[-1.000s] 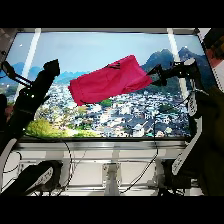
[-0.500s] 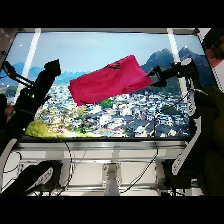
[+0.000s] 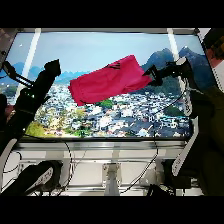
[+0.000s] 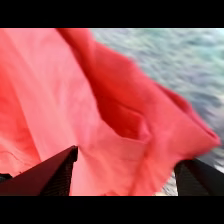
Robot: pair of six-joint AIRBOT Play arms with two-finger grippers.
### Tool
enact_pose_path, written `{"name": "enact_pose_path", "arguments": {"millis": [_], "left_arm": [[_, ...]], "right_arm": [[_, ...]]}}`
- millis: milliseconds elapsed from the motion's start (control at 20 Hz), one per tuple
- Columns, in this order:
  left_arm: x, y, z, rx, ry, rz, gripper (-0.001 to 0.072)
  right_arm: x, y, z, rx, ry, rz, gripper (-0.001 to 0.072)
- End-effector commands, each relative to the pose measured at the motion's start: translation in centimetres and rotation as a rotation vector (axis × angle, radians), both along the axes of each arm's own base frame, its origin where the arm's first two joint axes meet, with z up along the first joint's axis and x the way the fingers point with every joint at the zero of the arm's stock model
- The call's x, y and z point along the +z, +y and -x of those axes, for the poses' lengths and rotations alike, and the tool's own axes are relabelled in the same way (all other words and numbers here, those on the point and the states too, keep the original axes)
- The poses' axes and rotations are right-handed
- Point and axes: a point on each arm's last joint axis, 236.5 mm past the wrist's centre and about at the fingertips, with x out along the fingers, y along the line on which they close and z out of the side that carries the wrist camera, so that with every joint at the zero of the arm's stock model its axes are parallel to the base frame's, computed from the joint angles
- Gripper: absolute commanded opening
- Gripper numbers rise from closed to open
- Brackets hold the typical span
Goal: Fold the clothes and pants, and hang the long-sleeved shirts on hangers.
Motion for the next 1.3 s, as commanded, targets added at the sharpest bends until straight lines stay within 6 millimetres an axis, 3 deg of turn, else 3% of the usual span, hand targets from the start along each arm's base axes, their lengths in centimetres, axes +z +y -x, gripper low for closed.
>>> {"name": "enact_pose_path", "arguments": {"millis": [0,150,250,400,500,650,800,900,1000,1100,1250], "left_arm": [[0.0,0.0,0.0,0.000,0.000,0.000,0.0529],[-0.1,0.0,0.0,0.000,0.003,0.000,0.0528],[-0.6,0.1,0.0,0.003,0.016,0.002,0.0525],[-3.4,-0.2,0.3,0.021,0.130,-0.027,0.0524],[-5.6,-1.6,1.0,0.004,0.222,-0.057,0.0522],[-7.2,-5.6,2.0,-0.081,0.267,-0.082,0.0467],[-8.0,-8.7,2.8,-0.153,0.280,-0.096,0.0466],[-8.0,-9.6,3.1,-0.173,0.280,-0.098,0.0453],[-8.0,-9.6,3.1,-0.171,0.283,-0.087,0.0415],[-8.0,-9.6,3.1,-0.171,0.282,-0.087,0.0113],[-7.7,-9.7,3.1,-0.177,0.269,-0.083,0.0101]], "right_arm": [[-0.1,1.0,-1.7,-0.029,-0.061,0.019,0.0636],[0.1,1.0,-2.7,-0.055,-0.096,0.026,0.0305],[0.4,1.0,-2.9,-0.060,-0.103,0.022,0.0005],[1.8,-0.1,-3.2,-0.074,-0.129,0.033,0.0004],[4.1,-2.5,-4.0,-0.120,-0.178,0.050,0.0005],[9.0,-8.4,-4.9,-0.240,-0.256,0.082,0.0004],[14.8,-16.6,-3.7,-0.377,-0.326,0.154,0.0003],[17.6,-22.4,-0.5,-0.444,-0.310,0.258,0.0003],[19.6,-27.7,4.1,-0.486,-0.255,0.381,0.0002],[22.6,-31.8,8.3,-0.548,-0.238,0.463,0.0002],[26.8,-35.5,14.8,-0.630,-0.209,0.537,0.0002]]}}
